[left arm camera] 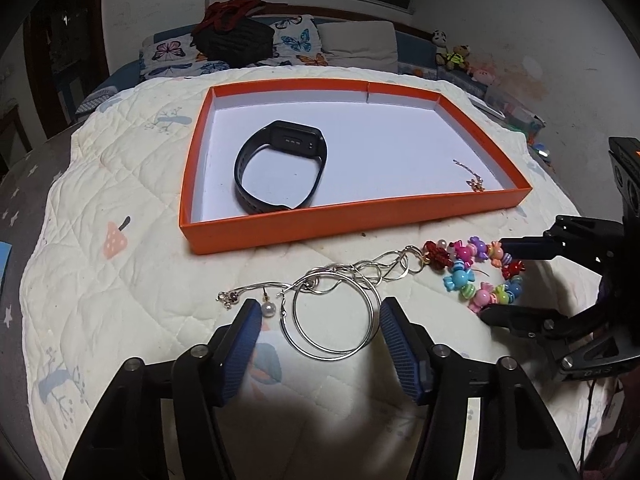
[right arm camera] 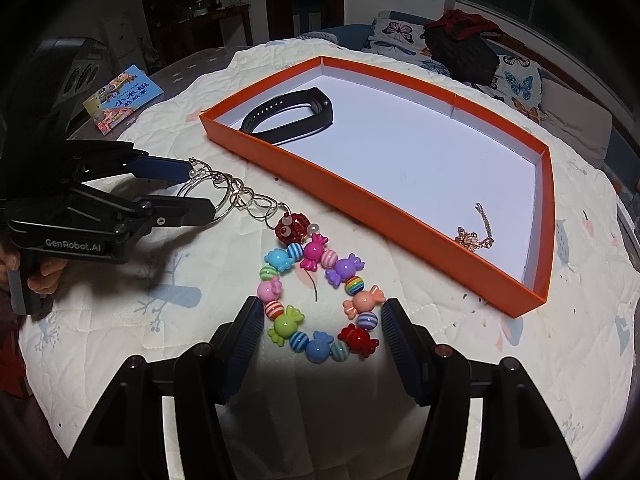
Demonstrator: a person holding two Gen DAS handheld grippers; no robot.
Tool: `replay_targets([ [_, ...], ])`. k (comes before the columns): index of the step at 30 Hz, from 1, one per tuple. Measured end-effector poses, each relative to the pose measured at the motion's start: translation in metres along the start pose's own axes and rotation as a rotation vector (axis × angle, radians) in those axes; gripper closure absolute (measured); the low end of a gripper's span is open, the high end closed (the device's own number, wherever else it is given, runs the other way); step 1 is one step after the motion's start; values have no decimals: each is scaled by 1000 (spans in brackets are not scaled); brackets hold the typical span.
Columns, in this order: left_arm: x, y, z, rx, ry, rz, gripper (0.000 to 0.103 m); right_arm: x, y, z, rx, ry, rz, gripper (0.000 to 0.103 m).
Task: Organize jewelry
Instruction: 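Grasp a silver hoop earring with left tool while right tool grasps candy-bead bracelet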
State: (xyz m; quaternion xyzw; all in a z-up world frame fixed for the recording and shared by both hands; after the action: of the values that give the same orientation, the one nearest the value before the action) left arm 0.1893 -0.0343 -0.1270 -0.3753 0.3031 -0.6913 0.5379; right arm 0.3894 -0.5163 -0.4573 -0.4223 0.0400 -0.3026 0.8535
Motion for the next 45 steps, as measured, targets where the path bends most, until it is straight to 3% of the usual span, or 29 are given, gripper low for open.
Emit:
replay_targets([
  [5,4,4,0,6,26,37,39,0,0,0,9,-1,-1,35],
  [10,3,7,2,23,43,73,52,-1,-1,-1,22,-2,-7,35],
  [15,-1,5,1,24,33,67,52,-1,-1,-1,28,0,-11,35],
  [20,-8,-2,0,28,-1,48,52,2,-4,-1,32,19,-10,46],
  [24,-12,-7,-4,29,-17,41,52,2,-3,-2,27,21,-1,46],
  [31,-13,-11,-13,17,-19,39,51,-3,-1,-1,7,-12,5,32],
  [40,-23,-19,-22,15,-110,29,43,2,2,1,28,-8,-11,29],
  [45,-14,-18,-26,28,-83,58,43,2,3,4,42,-17,-10,30],
])
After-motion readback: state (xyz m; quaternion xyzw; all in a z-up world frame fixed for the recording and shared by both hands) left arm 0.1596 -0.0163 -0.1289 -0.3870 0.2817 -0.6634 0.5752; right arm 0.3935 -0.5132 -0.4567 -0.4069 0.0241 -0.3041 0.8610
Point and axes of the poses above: each gripper's, at about its wrist camera, not at the fingertips, and y roughly the way its jaws point, x to its right, z to its top, the point moved 9 cm from there along y, roughly the way its jaws point, and after that the axes turned 7 degrees about -y, right-handed, at the moved point
